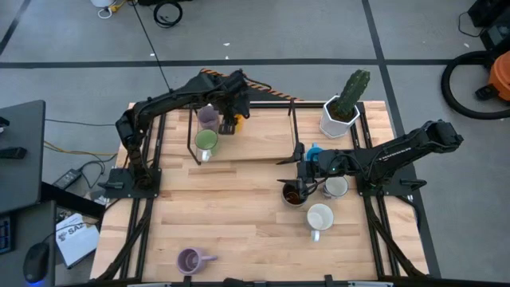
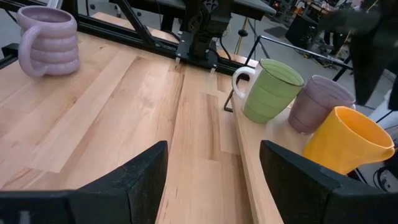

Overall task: Place coffee mugs
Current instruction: Put the purple mug on the shelf

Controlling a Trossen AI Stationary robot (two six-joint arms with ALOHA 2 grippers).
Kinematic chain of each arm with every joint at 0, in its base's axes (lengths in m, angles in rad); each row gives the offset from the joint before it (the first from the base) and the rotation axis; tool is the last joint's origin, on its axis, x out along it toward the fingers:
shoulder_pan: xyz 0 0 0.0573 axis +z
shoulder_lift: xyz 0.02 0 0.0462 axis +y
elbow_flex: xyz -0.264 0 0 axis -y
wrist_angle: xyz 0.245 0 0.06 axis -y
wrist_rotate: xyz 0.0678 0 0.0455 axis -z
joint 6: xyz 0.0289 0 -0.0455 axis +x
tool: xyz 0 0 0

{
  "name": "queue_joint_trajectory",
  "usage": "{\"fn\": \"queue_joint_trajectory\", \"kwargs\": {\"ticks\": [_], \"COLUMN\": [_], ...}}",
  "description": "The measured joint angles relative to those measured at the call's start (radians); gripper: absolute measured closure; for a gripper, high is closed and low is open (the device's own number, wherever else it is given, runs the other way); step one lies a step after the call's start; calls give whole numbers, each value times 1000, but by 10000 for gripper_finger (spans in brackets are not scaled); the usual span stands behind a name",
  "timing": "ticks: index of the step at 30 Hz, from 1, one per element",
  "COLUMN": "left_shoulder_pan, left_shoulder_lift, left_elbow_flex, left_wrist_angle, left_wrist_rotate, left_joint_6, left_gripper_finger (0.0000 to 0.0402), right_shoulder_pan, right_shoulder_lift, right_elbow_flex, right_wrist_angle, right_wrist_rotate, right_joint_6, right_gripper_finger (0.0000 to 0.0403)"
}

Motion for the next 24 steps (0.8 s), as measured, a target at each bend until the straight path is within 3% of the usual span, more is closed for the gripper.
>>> {"fn": "queue_joint_trajectory", "kwargs": {"ticks": [8, 16, 19, 24], "left_shoulder_pan": [-151, -406, -547, -779], "left_shoulder_lift": [0, -16, -16, -16], "left_elbow_flex": [27, 26, 26, 26], "left_wrist_angle": [-99, -243, -263, -275], "left_wrist_rotate": [89, 351, 317, 118], "left_joint_6": [-136, -625, -762, -1012], "left_gripper_finger": [216, 216, 216, 216], "right_shoulder_pan": [17, 44, 47, 45], "right_shoulder_lift": [0, 0, 0, 0], "right_elbow_flex": [0, 0, 0, 0], "right_wrist_angle": [-25, -39, -31, -4], "right_wrist_rotate": [83, 151, 152, 140], "right_joint_6": [4, -20, -58, -123], "right_gripper_finger": [142, 142, 142, 142]}}
